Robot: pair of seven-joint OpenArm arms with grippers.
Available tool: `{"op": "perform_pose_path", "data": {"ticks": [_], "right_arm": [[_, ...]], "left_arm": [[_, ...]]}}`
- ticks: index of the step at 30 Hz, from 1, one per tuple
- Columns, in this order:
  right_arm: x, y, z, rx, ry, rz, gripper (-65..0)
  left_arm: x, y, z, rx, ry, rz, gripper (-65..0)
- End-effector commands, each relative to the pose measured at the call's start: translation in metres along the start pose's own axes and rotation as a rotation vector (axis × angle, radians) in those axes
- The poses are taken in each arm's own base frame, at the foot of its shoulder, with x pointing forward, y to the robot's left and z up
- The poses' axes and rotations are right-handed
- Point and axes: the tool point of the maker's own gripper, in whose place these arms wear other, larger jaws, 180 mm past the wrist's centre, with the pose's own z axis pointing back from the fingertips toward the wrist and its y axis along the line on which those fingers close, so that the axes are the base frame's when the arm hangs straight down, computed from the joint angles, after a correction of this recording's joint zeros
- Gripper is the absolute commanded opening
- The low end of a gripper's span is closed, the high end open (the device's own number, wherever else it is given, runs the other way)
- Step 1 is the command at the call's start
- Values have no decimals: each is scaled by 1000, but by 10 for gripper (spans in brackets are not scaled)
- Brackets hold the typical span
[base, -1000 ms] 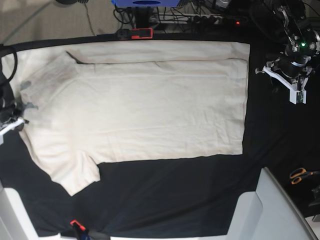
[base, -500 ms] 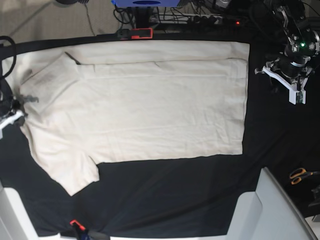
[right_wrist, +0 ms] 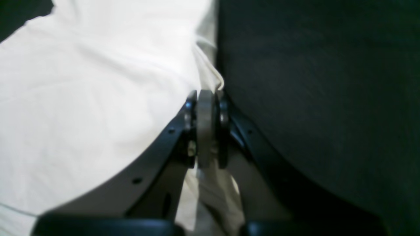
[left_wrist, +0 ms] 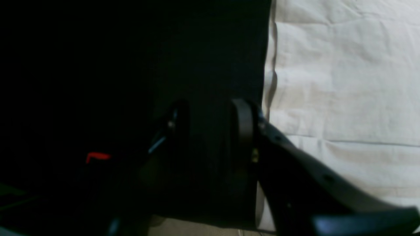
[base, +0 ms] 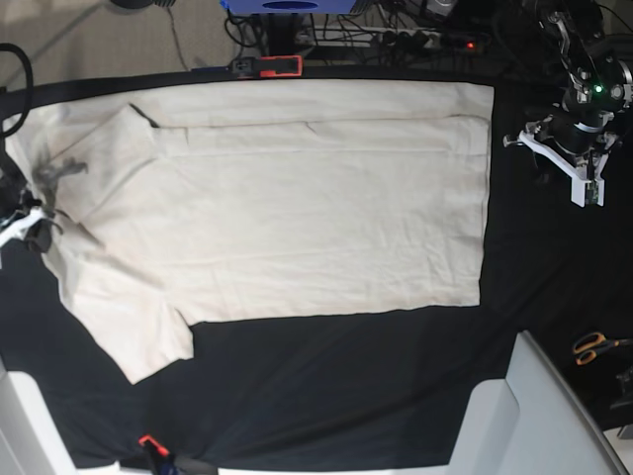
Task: Fold the T-shirt properly
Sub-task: 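Move the right gripper to the sleeve and grasp its edge, then fold the sleeve inward over the shirt body with the right gripper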
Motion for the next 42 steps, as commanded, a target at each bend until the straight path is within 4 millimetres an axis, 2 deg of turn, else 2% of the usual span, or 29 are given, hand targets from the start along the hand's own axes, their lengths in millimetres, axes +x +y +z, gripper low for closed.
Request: {"op": "perform_pose_path", "data": {"ticks": [1, 10, 13, 16, 21, 25, 31, 33, 35, 38, 39, 42], "right_arm": [[25, -2, 4, 6, -59, 18, -650], [11, 17, 12, 51, -21, 52, -650], [5, 16, 16, 46, -17, 41, -650], [1, 2, 27, 13, 9, 19, -650], [-2, 5, 40, 8, 20, 3, -650], [-17, 6, 44, 4, 65, -19, -650], [-43, 17, 41, 25, 163, -48, -642], [-44, 21, 41, 32, 165, -49, -587], [-42, 24, 42, 39, 175, -39, -485], [-18, 21, 54, 22, 117, -28, -330], [-6, 21, 60, 17, 82, -23, -300], [27, 30, 69, 20, 21, 18, -296]], "left_arm": [[12, 4, 2, 5, -39, -11, -443], [12, 5, 3, 6, -39, -14, -443], [12, 4, 3, 6, -39, -13, -443], [12, 5, 2, 6, -38, -13, -443], [7, 5, -3, 3, -21, 1, -443], [-2, -6, -13, -32, 10, 4, -443], [2, -24, -16, -75, 5, -22, -443], [2, -24, -16, -75, 4, -23, -443], [2, -24, -16, -75, 4, -23, -443], [2, -21, -15, -68, 4, -20, -443], [1, -21, -16, -68, 6, -19, -443], [0, -21, -16, -68, 8, -18, -443]]}}
